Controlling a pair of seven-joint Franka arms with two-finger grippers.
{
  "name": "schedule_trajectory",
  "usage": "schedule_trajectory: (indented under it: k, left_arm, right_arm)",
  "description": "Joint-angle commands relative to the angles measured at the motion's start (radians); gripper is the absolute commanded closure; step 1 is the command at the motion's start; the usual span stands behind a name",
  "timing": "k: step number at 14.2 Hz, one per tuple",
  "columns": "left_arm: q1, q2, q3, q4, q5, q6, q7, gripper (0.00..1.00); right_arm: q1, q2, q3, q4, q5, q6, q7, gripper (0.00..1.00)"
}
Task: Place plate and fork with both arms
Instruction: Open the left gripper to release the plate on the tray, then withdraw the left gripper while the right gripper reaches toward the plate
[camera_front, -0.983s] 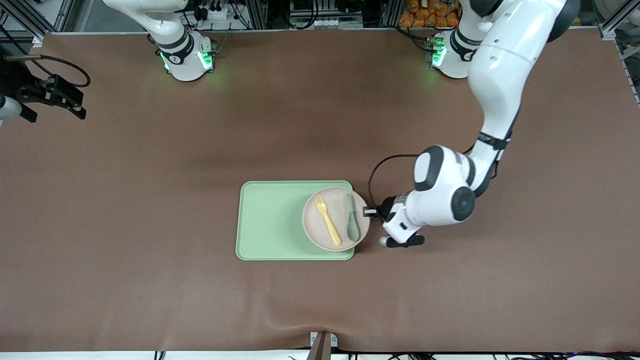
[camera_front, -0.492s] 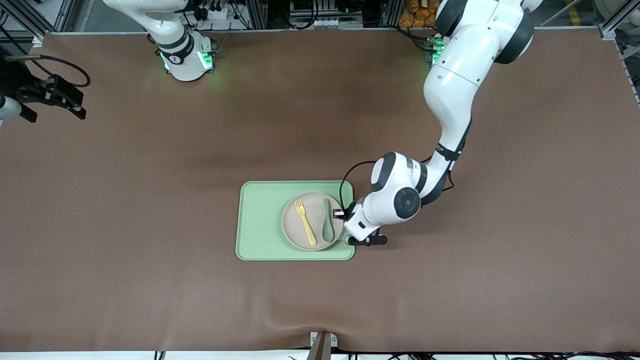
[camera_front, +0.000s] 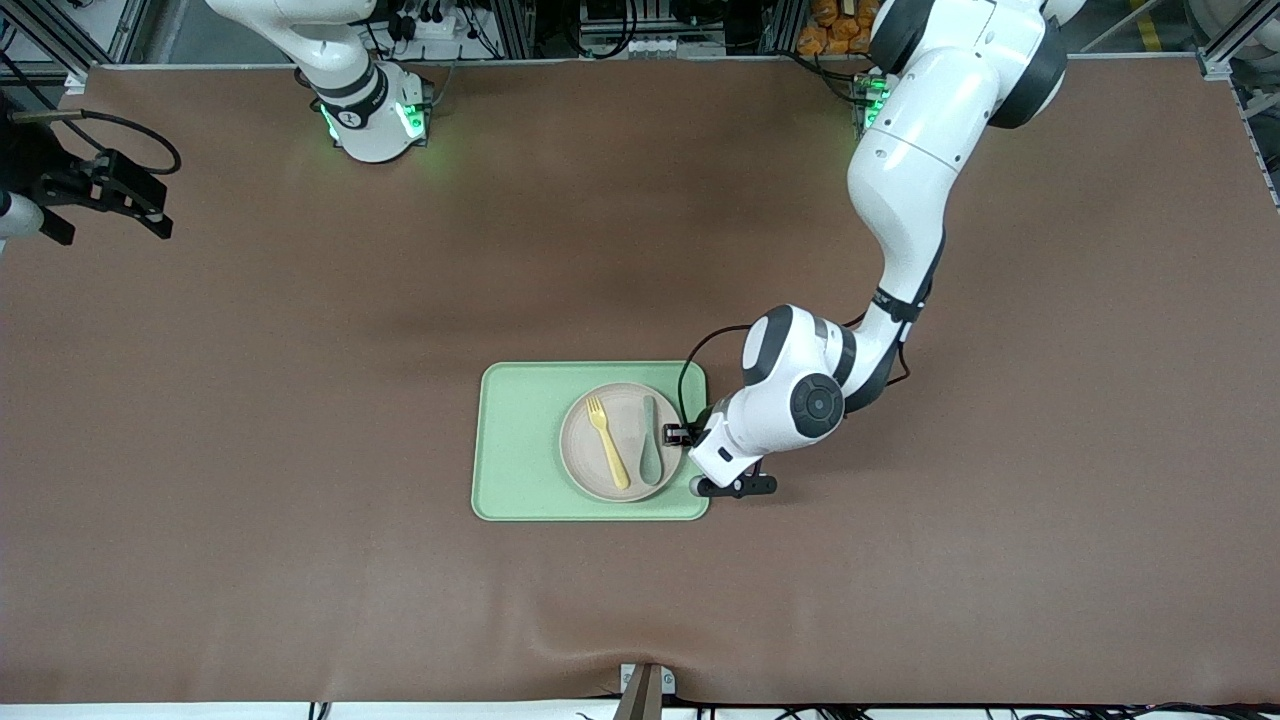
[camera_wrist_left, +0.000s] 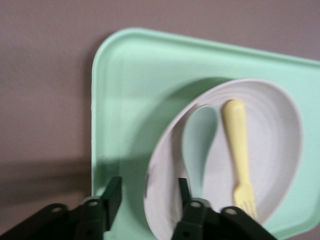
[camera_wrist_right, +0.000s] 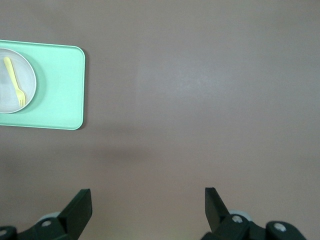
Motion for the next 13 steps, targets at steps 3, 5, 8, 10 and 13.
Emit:
schedule_trajectory:
  k: [3,5,8,10,13]
  left_arm:
    - [0.135,-0.248,0.014,-0.024,0.02,-0.232,-0.025,0.0]
    - [0.226,-0.358,0.013,-0.029,0.114,-0.378,-0.023,0.0]
    - [0.359,-0.471,0.013,-0.029,0.266,-0.559,-0.012,0.0]
    - [0.447,-0.546,0.011,-0.03,0.374,-0.622,-0.005,0.0]
    - [0.505,-0.623,0.013,-0.03,0.425,-0.697,0.055,0.0]
  right_arm:
    - [0.002,0.028,0.009,0.015,0.025,-0.005,-0.009,0.0]
    - [0.036,0.04,0.011,0.017,0.025,0.0,-0.009,0.0]
    - [0.091,0.074,0.012,0.017,0.028,0.001,-0.009,0.0]
    - [0.102,0.108,0.012,0.019,0.029,0.02,-0.009,0.0]
    - [0.114,0.154,0.014,0.04,0.038,0.021,-0.011,0.0]
